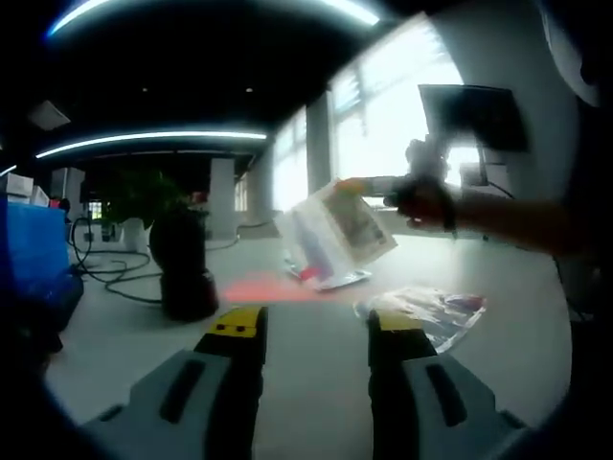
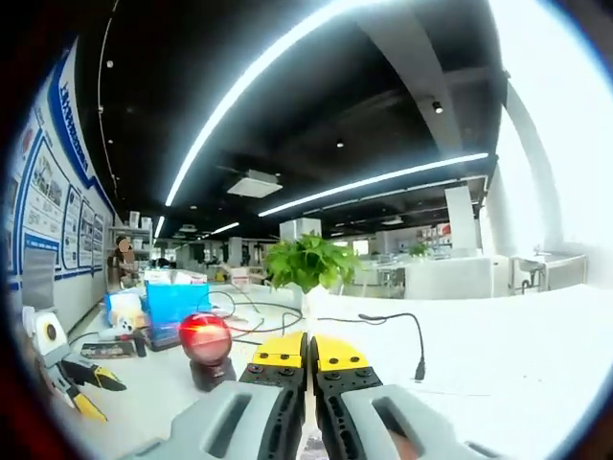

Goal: Clip sheet goods on table flip sheet goods clip sheet goods scan sheet goods put sheet goods back to table

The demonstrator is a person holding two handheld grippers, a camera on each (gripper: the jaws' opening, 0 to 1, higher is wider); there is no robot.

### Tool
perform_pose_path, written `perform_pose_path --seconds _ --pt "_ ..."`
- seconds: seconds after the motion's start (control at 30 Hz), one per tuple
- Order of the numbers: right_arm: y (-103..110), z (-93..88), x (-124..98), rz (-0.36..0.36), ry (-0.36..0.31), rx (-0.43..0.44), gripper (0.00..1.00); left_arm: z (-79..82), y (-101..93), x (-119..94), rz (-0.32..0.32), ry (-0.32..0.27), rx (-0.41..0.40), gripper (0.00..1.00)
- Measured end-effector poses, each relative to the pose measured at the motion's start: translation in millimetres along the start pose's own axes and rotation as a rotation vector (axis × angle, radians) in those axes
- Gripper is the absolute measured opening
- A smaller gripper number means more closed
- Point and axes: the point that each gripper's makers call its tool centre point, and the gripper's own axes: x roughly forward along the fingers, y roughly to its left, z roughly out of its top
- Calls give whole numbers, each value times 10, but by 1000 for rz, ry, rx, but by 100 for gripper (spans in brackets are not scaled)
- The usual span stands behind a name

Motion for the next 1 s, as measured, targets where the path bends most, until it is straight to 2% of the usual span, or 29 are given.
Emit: perform_pose_path --seconds 0.3,0.5,0.73,1.0 --pt "-238 -143 123 -40 53 -9 0 -1 32 -5 -1 -4 -5 35" --pt "-596 -401 231 -86 100 153 0 -8 40 -5 -4 -2 -8 35" --pt "-801 -632 331 -102 184 118 0 6 28 -9 -4 -7 -14 35" --pt "-920 -803 378 -102 240 98 0 8 14 -7 -4 -8 -14 35"
